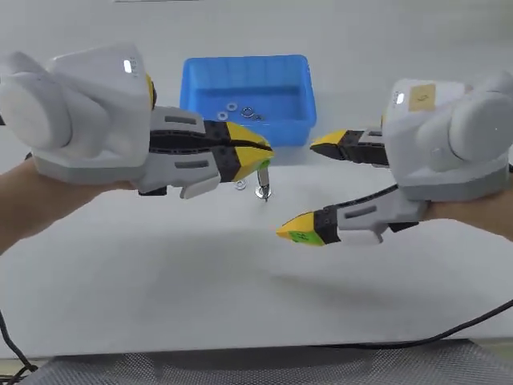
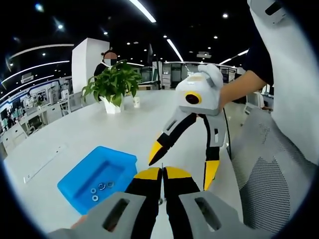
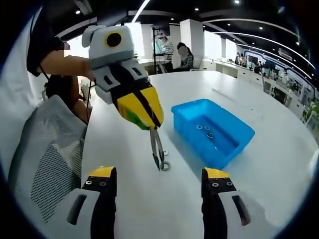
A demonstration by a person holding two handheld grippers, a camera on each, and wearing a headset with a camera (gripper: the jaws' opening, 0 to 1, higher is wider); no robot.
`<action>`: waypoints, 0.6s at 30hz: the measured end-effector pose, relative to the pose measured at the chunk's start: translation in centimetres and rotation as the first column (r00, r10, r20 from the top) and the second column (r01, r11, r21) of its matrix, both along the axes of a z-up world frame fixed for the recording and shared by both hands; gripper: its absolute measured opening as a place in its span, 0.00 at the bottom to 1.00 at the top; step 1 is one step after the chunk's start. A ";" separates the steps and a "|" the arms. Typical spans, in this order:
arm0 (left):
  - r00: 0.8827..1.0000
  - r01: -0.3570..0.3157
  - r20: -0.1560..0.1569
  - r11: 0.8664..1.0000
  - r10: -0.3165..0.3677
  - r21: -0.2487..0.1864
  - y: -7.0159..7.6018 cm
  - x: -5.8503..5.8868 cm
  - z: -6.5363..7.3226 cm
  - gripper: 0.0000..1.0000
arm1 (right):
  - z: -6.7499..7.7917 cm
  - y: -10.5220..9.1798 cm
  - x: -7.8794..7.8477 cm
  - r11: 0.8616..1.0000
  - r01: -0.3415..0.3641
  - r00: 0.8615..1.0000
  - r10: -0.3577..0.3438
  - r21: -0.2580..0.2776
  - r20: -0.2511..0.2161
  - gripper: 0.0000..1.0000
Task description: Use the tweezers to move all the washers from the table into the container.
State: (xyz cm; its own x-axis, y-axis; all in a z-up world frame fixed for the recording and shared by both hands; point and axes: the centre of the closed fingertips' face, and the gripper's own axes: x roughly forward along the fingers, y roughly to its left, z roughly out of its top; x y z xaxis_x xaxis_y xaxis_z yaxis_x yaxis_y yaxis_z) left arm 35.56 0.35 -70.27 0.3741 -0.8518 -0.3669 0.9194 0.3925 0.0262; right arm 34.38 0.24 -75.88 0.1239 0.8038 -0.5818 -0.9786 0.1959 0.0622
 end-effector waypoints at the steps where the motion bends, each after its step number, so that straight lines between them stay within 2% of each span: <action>1: 1.000 0.002 -0.002 1.000 -0.002 -0.001 -0.1 0.0 0.0 0.05 | -0.2 0.5 0.3 1.000 -0.010 1.000 0.010 0.002 0.007 0.64; 3: 1.000 0.018 -0.004 1.000 -0.018 0.004 -0.5 -0.2 0.0 0.05 | -0.7 1.1 0.5 0.998 -0.068 0.997 0.069 -0.018 0.025 0.62; 5: 1.000 0.022 -0.001 1.000 -0.022 0.015 -0.6 -0.2 0.0 0.05 | -0.9 1.7 0.5 0.994 -0.104 0.994 0.104 -0.024 0.020 0.55; 8: 1.000 0.021 -0.006 1.000 -0.021 0.015 -0.7 -0.3 0.0 0.05 | -1.2 2.3 0.5 0.991 -0.135 0.991 0.135 -0.017 0.000 0.44; 14: 1.000 0.009 -0.012 1.000 -0.009 0.012 -0.4 0.0 -0.1 0.05 | -2.0 2.5 0.4 0.984 -0.172 0.985 0.172 -0.037 -0.007 0.39; 18: 1.000 0.011 -0.018 1.000 -0.011 0.010 -0.4 0.0 -0.1 0.05 | -2.1 2.6 0.4 0.981 -0.188 0.982 0.188 -0.038 -0.003 0.30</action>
State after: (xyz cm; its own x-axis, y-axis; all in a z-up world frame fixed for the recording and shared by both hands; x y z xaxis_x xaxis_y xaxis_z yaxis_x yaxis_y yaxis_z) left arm 35.52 -0.09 -70.37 0.3581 -0.8519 -0.3822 0.9240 0.3822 0.0139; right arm 34.82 2.80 -78.02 -0.0275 0.7899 -0.6126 -0.9983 0.0103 0.0580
